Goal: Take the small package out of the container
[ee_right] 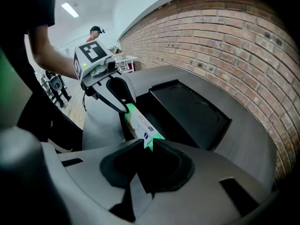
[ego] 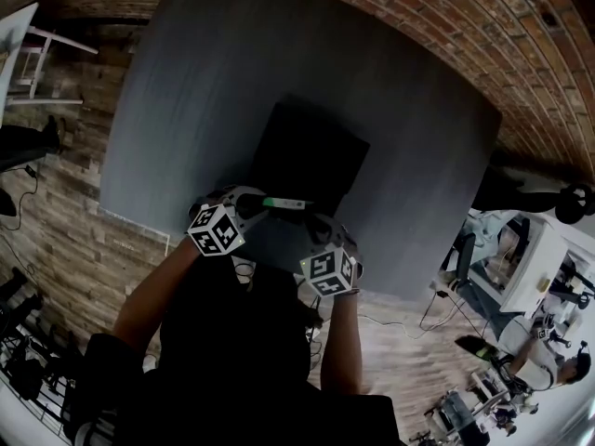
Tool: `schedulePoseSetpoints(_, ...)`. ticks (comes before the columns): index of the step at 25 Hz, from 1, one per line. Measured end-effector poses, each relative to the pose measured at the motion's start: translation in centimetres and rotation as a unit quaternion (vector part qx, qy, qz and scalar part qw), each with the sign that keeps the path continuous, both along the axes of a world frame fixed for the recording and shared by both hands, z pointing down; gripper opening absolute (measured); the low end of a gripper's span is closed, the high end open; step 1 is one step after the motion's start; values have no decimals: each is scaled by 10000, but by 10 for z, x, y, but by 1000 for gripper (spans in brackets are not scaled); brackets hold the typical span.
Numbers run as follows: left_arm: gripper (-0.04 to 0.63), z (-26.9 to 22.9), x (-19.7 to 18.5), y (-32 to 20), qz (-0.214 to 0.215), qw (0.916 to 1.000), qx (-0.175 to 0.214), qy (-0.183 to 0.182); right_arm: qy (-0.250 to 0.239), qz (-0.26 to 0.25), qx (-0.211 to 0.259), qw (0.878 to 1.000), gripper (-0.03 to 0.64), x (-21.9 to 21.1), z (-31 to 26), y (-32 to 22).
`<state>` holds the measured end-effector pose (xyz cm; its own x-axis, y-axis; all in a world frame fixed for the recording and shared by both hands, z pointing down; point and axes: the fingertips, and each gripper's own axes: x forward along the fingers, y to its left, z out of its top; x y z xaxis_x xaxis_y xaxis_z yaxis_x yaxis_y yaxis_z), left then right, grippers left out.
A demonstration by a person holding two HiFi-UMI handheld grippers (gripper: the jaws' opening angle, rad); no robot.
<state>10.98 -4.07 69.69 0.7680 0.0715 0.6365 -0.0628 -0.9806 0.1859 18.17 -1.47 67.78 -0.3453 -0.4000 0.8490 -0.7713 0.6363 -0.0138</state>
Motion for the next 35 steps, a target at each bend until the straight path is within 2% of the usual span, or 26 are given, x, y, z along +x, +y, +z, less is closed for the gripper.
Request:
schedulePoseSetpoints(7, 108, -12, -5, -4, -327, 9994, -43, 109, 52, 186, 20, 9998, 71, 0, -6, 0)
schedulePoseSetpoints(14, 107, -31, -12, -8, -670, 9975, -68, 210, -95, 698, 44, 9975, 69, 1, -16, -1)
schedulePoseSetpoints(18, 107, -45, -19, -13, -1040, 9941, -44, 314, -236, 1239, 149, 9919, 58, 6, -22, -1)
schedulePoseSetpoints(23, 107, -73, -29, -19, -1580, 9857, 44, 585, -630, 1900, 434, 9788, 53, 7, -41, -2)
schedulePoseSetpoints(28, 107, -114, -36, -26, -1967, 9737, 252, 1121, -661, 2489, 926, 9618, 43, 13, -65, -2)
schedulePoseSetpoints(35, 106, -165, -42, -21, -2239, 9606, 451, 1587, -1076, 3122, 1613, 9300, 31, 9, -108, 5)
